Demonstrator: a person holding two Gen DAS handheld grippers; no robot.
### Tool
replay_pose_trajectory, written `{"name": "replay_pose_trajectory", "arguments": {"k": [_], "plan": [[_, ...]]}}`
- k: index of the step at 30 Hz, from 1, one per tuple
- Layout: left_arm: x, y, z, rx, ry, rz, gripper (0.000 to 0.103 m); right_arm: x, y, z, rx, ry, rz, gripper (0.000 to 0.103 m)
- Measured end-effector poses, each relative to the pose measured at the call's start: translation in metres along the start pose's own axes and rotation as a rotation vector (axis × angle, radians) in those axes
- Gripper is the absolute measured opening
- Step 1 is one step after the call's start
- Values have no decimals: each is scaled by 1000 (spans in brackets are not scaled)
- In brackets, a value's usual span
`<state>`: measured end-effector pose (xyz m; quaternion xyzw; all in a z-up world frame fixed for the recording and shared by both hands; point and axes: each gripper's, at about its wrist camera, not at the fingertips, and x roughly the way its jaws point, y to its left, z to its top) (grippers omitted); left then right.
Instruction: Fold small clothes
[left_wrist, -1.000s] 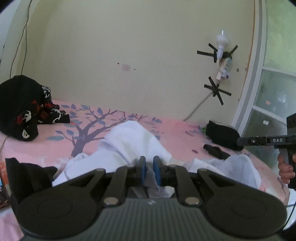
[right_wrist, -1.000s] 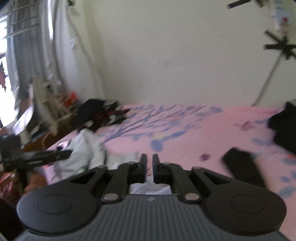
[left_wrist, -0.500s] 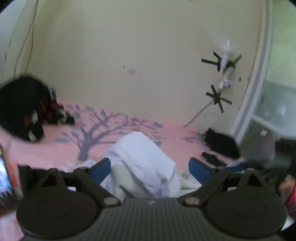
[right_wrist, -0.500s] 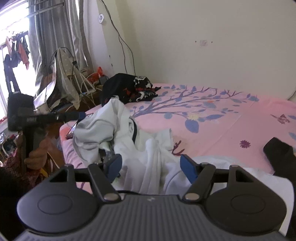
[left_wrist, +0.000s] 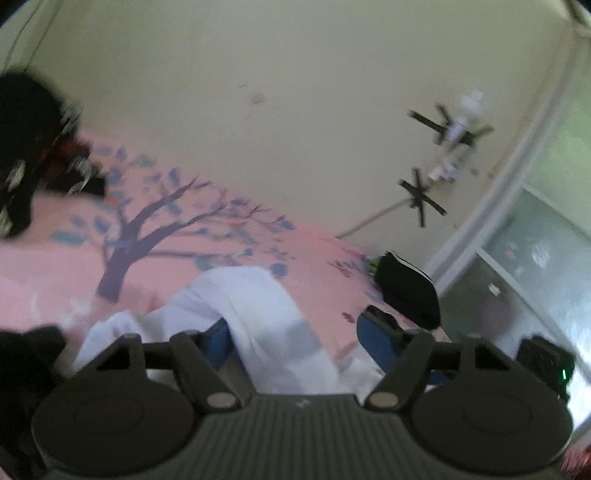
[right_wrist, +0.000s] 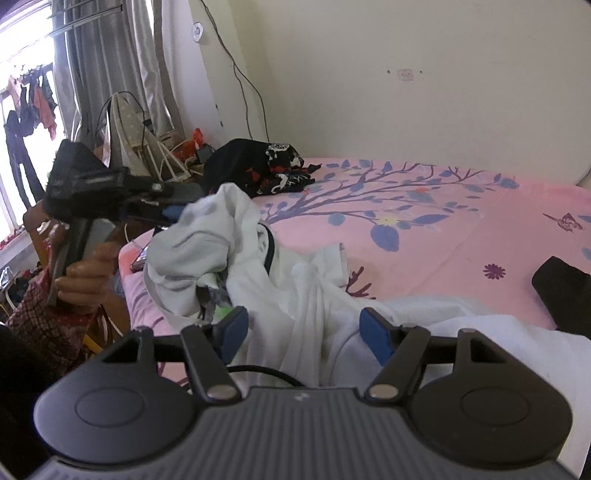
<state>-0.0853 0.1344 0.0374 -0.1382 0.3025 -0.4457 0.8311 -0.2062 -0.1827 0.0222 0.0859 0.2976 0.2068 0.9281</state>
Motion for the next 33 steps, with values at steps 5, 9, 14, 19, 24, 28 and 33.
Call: {"name": "replay_pose_trajectory", "arguments": {"k": [5,9,14,19,24,28,33], "plan": [[0,-34,-11,161,-7,24,84,4,-2,0,2,6,6,66],[15,-28,-24,158,70,76,65,8,0,1,-4,13,25,69],[7,-23,-37,204,70,138,26,16,6,3,-18,26,57,65],[-8,-19,-37,211,32,179,10,39,8,-3,18,111,100,8],[-46,-34,-19,344,-121,303,8,30,14,3,-26,67,-45,0],[-80,-59,13,431,-273,345,7,-7,44,34,-250,-110,-227,0],[-105,-100,44,534,-452,359,7,-64,66,87,-384,-326,-351,0]]}}
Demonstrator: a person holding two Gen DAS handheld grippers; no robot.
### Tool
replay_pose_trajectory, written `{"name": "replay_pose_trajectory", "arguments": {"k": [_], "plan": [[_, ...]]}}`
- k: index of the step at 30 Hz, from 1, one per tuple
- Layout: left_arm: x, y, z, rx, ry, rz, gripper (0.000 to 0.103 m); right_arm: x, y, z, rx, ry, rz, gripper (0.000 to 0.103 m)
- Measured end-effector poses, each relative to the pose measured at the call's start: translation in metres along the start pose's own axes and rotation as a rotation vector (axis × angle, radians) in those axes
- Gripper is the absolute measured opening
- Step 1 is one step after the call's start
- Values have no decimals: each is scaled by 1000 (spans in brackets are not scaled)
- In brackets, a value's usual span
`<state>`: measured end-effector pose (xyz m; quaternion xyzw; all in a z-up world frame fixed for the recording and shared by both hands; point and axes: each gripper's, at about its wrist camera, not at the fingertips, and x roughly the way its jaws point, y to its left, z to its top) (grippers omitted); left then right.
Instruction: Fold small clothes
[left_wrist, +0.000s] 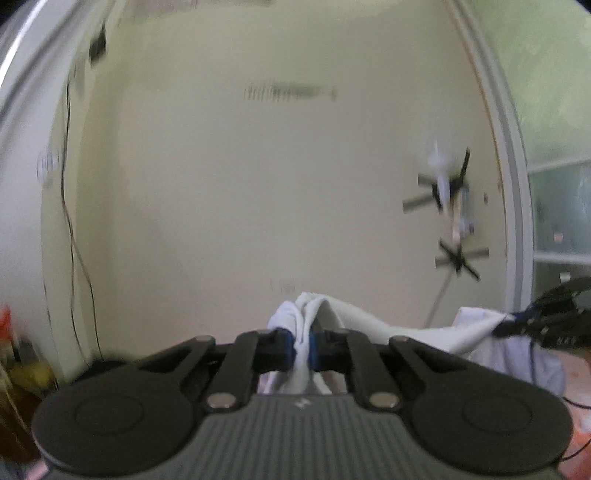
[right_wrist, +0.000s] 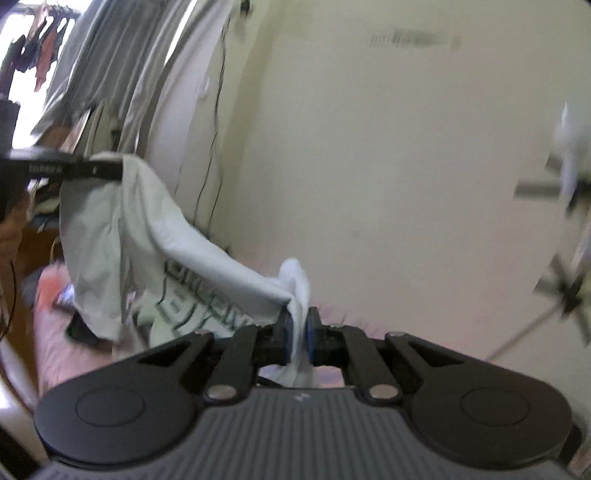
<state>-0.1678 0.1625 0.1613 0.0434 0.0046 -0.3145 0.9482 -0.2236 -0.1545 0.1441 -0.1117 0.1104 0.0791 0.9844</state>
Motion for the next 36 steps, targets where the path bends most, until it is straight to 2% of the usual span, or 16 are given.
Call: {"name": "replay_pose_trajectory", "arguments": {"k": [2,6,11,16,21,24,28,31,33,36], "plan": [[-2,-4,20,9,-63,9,7,-12,-6,23,-27,-56,-53,0],[-4,-10,60,0,-167,8,7,-41,-10,73,-130,-203,-222,0],[-23,-25,115,54,-327,52,7,-82,-7,134,-220,-377,-337,0],[-47,-27,170,73,-439,77,7,-116,-4,183,-289,-481,-411,0],[-43,-35,216,105,-482,118,7,-134,-9,211,-331,-529,-467,0],[-23,-40,229,122,-461,140,7,-122,-21,220,-311,-505,-472,0],[32,-43,219,137,-350,161,7,-81,-46,214,-248,-410,-435,0],[93,-37,190,138,-217,172,7,-26,-69,189,-198,-301,-400,0],[143,-30,162,120,-102,177,7,19,-85,168,-158,-220,-381,0],[221,-22,112,81,59,188,11,108,-113,121,-61,-80,-369,0]]}}
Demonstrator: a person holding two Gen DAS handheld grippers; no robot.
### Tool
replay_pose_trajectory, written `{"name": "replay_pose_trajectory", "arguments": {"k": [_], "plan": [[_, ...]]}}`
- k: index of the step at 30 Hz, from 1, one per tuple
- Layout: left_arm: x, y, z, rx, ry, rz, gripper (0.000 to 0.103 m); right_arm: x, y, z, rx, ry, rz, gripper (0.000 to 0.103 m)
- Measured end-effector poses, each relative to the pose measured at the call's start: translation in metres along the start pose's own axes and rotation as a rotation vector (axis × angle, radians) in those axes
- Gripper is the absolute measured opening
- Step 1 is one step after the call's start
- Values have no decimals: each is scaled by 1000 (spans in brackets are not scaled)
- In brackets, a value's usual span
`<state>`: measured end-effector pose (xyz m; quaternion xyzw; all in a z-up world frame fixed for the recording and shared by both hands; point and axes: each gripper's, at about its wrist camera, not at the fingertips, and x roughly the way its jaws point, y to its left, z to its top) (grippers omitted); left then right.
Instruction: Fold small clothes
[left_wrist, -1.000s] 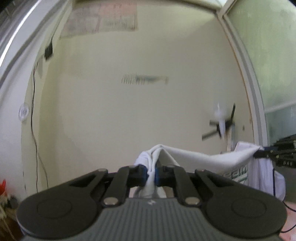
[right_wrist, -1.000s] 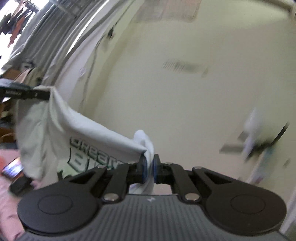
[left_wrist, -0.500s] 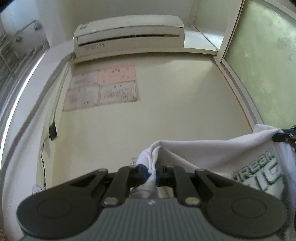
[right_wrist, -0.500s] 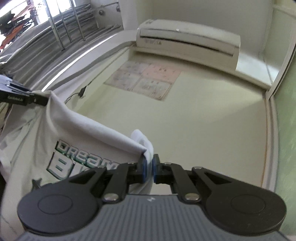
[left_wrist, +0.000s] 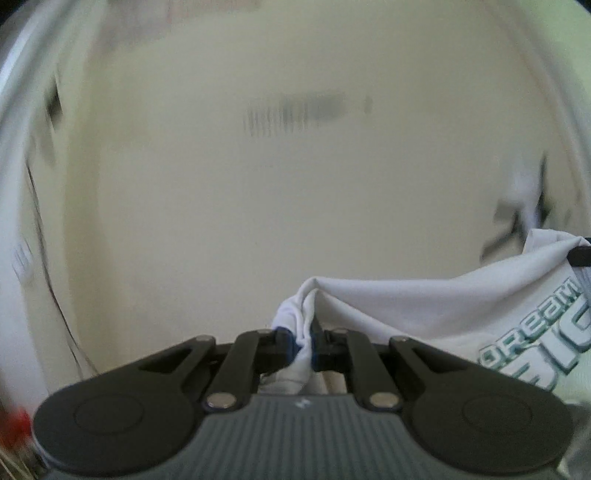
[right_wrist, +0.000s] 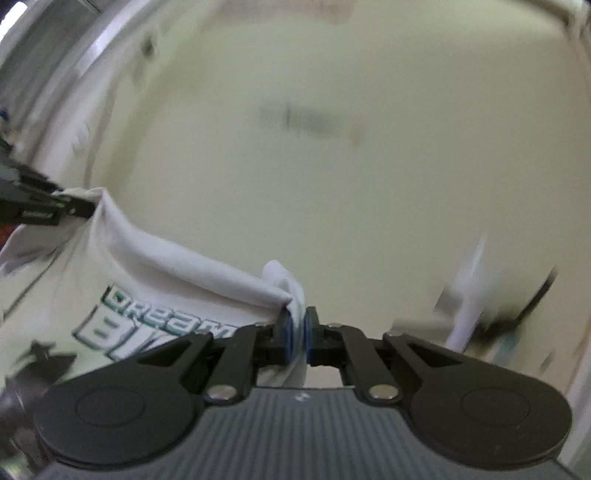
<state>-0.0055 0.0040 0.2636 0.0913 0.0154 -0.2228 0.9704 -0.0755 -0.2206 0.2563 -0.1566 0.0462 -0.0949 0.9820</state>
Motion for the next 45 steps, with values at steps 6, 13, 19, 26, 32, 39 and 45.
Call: {"name": "replay_pose_trajectory", "arguments": {"k": [6,13,19,26,32,39,45], "plan": [[132,-39,-155,-10,551,-29,19,99,0,-125,291,338,63,40],[52,-11,-218,-76,530,-139,25,-9,-57,-200,326,369,87,40],[-23,-1,-226,-137,509,-278,41,-94,-93,-251,480,491,78,42],[-88,-14,-244,-207,517,-421,48,-83,-27,-280,487,606,196,37],[-99,-23,-273,-242,626,-438,48,-52,-33,-277,339,616,42,0],[-108,-19,-278,-271,623,-420,50,-42,-170,-231,245,485,-549,2],[-106,-11,-277,-323,632,-429,56,-52,-123,-242,478,489,-55,71]]}}
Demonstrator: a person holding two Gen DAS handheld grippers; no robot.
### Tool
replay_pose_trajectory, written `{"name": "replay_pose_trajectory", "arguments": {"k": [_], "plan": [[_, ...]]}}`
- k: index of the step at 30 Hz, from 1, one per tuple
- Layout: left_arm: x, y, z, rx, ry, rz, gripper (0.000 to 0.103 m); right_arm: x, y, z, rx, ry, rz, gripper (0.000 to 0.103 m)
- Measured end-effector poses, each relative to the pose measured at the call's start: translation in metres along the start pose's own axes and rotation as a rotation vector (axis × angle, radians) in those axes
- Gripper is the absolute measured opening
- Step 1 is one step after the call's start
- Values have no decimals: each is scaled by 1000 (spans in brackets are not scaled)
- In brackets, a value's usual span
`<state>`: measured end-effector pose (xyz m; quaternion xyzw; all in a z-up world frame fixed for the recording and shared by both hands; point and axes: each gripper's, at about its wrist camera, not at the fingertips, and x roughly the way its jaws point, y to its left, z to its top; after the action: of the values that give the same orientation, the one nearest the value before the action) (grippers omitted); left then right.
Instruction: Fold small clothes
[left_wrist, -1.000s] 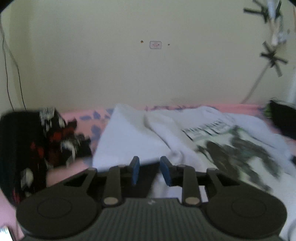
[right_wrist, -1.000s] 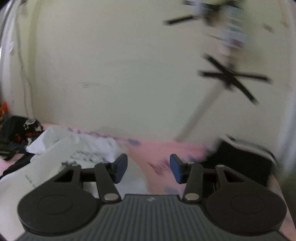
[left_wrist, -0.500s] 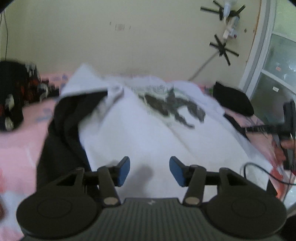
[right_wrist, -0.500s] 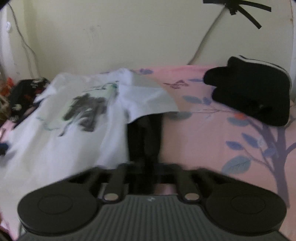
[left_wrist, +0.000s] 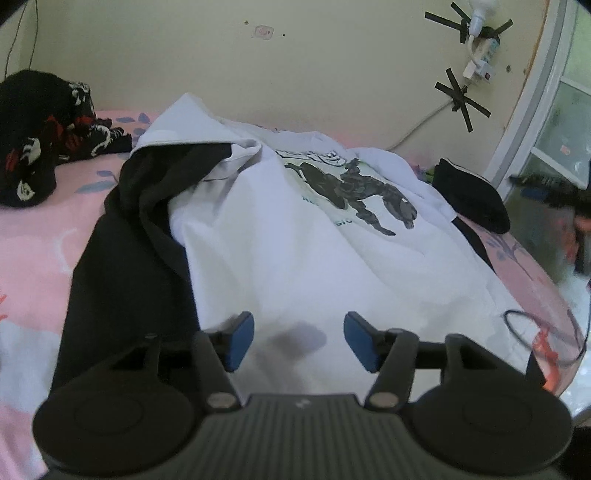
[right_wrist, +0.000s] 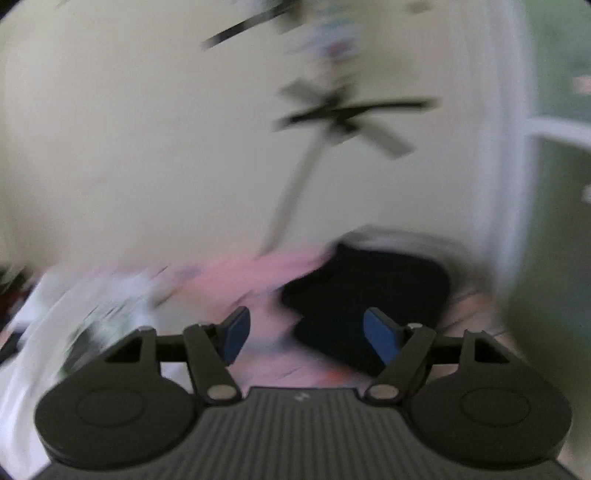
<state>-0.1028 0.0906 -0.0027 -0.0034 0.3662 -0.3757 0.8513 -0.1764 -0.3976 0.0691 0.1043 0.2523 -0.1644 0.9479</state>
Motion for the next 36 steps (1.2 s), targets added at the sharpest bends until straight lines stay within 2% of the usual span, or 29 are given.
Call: {"name": "replay_pose_trajectory", "arguments": {"k": [3,5,7,8,9,10,11,12,14,16,17,18,20,21,22,24,28,31,33,36], "plan": [[2,-3,2,10,6,7,56,28,42,-30,-55,101,130,69],[1,-5,1,15,5,-1,56,45,62,-39,-105,141,155,68],[2,-5,-1,15,7,1,56,63,75,-44,-142,160,160,62],[3,-5,-2,13,9,2,56,71,79,-45,-141,180,163,46],[4,-5,-3,13,7,3,56,83,83,-44,-143,218,169,4],[3,-5,-3,15,4,3,56,91,85,-42,-154,237,170,0],[4,-6,-3,15,3,5,56,91,87,-37,-176,222,153,0],[4,-6,-3,15,2,8,56,93,87,-29,-210,177,99,0],[4,-7,-3,19,0,13,56,101,69,-5,-221,92,-79,0],[5,-8,-3,30,3,19,55,112,36,18,-135,51,-275,0],[4,-8,-3,35,3,21,55,114,16,27,-49,45,-328,0],[4,-8,-4,39,1,23,56,113,4,30,19,51,-340,0],[3,-9,-6,47,-5,23,56,105,-10,30,93,59,-295,10],[3,-9,-6,49,-6,21,56,97,-10,26,79,46,-288,42],[3,-9,-6,48,-6,19,56,87,-7,22,53,26,-284,58],[3,-8,-4,43,1,12,58,61,-2,11,24,-6,-232,56],[-1,-8,-2,44,22,3,63,10,14,-19,3,45,49,56],[-8,-11,-6,56,33,2,68,-22,40,-45,-68,72,190,56],[-14,-15,-9,66,37,12,71,-32,57,-61,-124,88,246,57],[-24,-18,-17,83,38,42,71,-33,88,-72,-213,96,286,58]]}}
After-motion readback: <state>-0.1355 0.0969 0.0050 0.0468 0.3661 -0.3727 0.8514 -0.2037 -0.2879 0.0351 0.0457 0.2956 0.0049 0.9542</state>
